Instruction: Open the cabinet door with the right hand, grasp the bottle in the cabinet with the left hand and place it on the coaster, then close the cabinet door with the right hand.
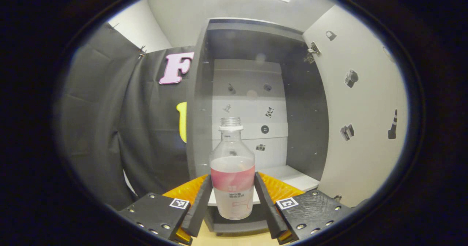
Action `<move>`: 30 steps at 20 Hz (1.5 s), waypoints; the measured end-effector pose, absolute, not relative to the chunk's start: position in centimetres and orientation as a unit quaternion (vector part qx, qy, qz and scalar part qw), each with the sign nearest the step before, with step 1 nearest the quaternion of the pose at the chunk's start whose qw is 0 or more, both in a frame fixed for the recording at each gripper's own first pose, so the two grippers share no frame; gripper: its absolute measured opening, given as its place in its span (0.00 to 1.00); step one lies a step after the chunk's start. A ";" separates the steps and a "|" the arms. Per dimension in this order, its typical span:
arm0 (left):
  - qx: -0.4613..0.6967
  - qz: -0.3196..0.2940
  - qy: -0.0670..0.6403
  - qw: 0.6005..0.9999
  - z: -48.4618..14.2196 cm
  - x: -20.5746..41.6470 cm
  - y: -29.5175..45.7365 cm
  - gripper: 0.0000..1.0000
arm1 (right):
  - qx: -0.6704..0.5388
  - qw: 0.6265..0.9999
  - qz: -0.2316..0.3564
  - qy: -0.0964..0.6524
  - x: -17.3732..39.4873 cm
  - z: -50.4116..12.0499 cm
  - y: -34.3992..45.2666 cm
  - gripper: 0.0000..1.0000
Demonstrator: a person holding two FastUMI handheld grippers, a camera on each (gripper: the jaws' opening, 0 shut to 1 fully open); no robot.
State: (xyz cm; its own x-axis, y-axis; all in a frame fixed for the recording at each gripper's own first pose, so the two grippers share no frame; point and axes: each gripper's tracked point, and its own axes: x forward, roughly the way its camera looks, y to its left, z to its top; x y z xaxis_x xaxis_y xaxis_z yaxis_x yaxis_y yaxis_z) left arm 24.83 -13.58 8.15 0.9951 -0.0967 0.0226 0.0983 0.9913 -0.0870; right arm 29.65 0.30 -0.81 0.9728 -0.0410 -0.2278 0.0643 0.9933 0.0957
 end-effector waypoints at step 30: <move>-0.102 0.051 0.076 0.991 -16.5 10.2 -3.5 0.70 | 0.035 0.991 -0.028 0.123 25.9 -2.3 -0.1 0.97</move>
